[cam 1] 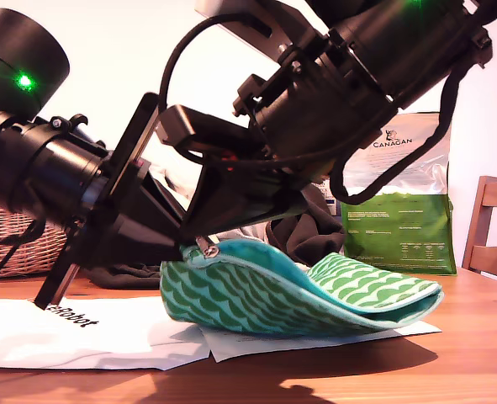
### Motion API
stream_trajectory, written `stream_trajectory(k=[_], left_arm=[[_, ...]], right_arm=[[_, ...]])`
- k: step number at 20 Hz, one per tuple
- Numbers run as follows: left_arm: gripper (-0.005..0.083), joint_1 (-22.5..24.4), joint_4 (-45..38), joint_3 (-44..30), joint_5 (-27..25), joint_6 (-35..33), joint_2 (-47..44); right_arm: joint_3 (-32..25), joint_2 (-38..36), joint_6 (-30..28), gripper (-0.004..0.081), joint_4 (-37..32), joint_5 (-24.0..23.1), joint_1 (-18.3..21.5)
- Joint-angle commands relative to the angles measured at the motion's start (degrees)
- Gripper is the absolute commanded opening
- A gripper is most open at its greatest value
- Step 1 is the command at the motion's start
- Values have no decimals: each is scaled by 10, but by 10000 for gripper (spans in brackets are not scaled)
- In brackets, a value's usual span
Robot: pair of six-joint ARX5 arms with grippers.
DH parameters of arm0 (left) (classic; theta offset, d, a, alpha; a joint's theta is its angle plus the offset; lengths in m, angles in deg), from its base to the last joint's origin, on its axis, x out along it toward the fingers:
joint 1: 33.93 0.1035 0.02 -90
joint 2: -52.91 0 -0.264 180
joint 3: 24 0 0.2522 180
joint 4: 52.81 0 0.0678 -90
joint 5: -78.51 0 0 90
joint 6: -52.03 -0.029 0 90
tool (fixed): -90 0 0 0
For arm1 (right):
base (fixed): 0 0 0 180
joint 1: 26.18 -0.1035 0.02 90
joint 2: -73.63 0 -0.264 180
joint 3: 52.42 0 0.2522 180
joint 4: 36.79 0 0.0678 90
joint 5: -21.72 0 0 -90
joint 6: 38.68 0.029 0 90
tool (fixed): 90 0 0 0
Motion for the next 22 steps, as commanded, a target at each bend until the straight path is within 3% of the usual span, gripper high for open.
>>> stream_trajectory(k=[1, 9, 19, 22], left_arm=[[-19, 9, 3, 4, -3, -13, 3], [-19, 47, 15, 4, 3, -13, 3], [-19, 49, 26, 4, 0, -28, 3], [-19, 49, 25, 4, 1, -28, 3]], right_arm=[[1, -22, 2, -13, 4, 1, -2], [1, -52, -20, -13, 46, 15, -2], [1, -127, -101, -13, 104, 20, -3], [1, -129, -98, -13, 126, 20, -3]])
